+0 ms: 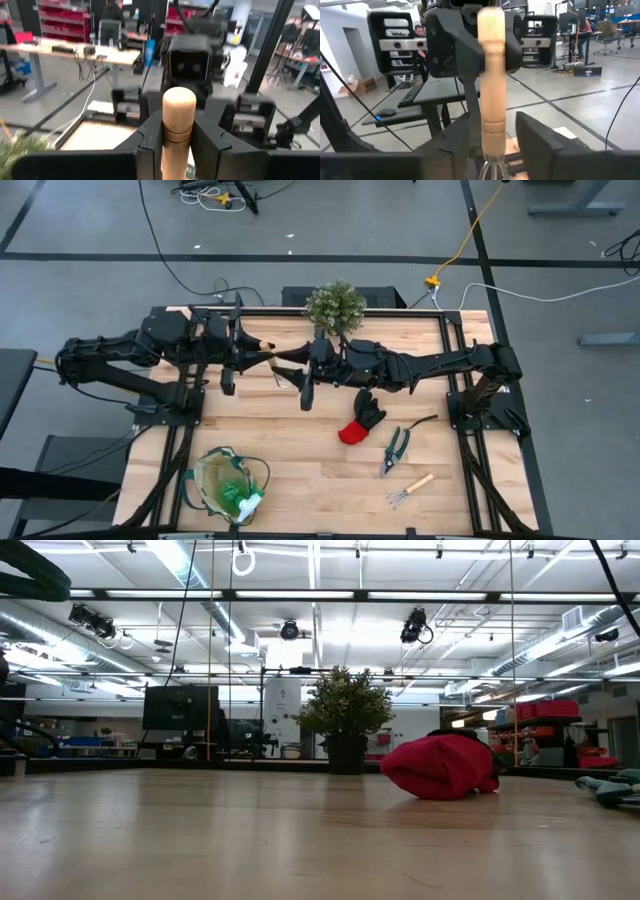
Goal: Pick & Place Garden tools in Gardening bag
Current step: Put the brown hand rake into the gardening bag
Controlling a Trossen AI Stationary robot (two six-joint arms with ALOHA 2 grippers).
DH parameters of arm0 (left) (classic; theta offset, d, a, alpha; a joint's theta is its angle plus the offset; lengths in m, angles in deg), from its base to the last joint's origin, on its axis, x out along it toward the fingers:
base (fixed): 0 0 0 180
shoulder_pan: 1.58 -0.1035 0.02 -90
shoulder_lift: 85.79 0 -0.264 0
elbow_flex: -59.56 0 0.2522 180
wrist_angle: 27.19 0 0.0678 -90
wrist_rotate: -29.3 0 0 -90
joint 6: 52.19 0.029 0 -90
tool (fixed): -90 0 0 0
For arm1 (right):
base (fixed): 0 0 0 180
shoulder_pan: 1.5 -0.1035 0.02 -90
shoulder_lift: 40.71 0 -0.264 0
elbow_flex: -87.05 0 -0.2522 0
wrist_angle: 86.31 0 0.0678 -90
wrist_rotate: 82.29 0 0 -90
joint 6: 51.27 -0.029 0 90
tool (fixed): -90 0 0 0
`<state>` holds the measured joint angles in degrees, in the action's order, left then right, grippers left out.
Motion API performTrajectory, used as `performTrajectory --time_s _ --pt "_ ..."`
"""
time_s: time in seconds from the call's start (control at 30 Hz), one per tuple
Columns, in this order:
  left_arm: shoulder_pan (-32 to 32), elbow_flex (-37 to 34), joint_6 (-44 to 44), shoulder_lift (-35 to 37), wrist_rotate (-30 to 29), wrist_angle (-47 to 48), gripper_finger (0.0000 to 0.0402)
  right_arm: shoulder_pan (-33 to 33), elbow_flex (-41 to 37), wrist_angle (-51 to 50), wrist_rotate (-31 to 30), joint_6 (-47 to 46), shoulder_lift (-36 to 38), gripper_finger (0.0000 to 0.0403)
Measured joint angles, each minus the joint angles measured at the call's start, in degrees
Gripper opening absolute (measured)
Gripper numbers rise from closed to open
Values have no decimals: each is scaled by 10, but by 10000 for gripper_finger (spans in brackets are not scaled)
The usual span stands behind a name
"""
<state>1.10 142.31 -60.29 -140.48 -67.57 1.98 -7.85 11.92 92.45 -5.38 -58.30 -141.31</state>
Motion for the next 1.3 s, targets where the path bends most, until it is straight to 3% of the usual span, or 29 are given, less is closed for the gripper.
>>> performTrajectory --time_s 0.17,0.33,0.57,0.93,1.3 --pt "0 0 0 20 0 20 81 0 0 1 0 0 4 223" --pt "1 0 0 51 8 37 81 2 0 -1 0 0 11 246" --pt "1 0 -1 86 27 71 81 3 0 -16 0 2 11 232" --pt "41 0 -1 94 125 142 81 7 0 -41 0 18 11 205" --pt "114 0 6 93 140 196 81 8 0 -41 0 18 11 196"
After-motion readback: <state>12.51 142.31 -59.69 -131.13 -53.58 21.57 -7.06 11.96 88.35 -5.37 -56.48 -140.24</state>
